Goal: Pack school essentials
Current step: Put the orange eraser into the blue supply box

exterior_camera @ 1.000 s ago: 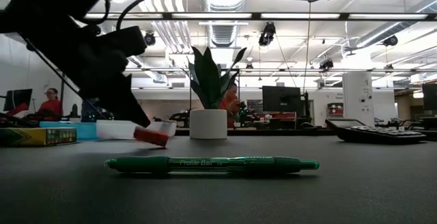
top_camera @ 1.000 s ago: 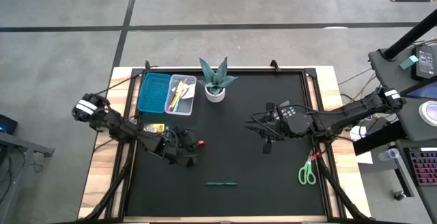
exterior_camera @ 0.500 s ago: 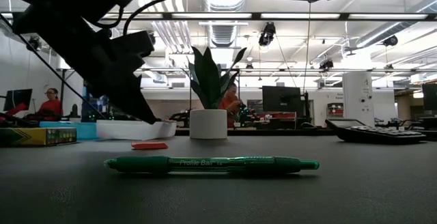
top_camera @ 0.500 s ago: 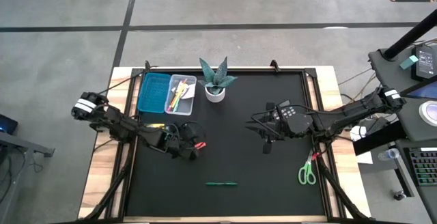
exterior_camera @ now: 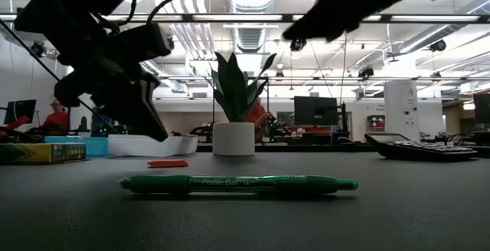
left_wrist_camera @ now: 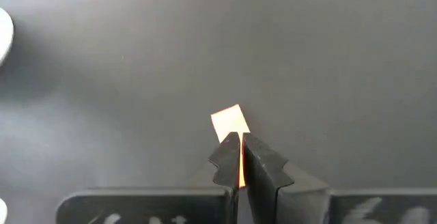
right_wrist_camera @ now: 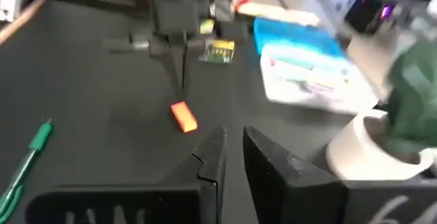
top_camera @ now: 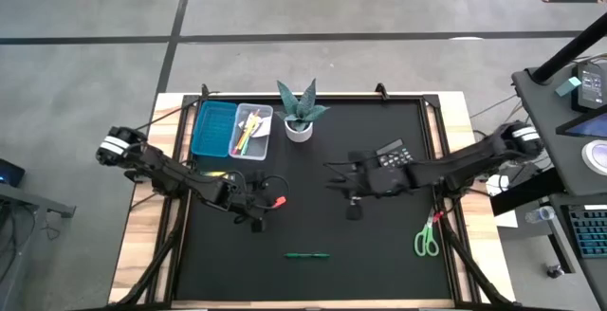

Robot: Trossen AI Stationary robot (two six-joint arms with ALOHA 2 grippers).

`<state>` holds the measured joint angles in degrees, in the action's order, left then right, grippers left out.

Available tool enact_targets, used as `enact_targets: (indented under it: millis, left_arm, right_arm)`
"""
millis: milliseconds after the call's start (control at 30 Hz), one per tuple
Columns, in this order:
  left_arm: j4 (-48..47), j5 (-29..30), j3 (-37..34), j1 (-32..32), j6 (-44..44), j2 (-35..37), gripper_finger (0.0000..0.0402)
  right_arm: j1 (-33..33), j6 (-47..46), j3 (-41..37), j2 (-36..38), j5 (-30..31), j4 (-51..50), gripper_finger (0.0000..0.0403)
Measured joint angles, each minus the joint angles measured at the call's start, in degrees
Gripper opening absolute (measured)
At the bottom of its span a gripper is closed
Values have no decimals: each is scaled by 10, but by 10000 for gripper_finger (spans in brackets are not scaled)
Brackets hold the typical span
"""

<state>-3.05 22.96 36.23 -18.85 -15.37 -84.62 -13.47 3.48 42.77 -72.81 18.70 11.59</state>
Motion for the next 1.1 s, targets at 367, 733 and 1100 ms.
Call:
enact_targets:
  millis: [367, 733, 1100]
  left_arm:
    - [-4, 16, -24, 3, 43, 6, 0]
    - [22, 29, -59, 3, 22, 6, 0]
    - [25, 21, -68, 3, -13, 6, 0]
  right_arm:
    - [23, -50, 123, -247, -33, 11, 10]
    - [49, -40, 277, -418, -150, 8, 10]
    - [65, -39, 299, -444, -160, -11, 11]
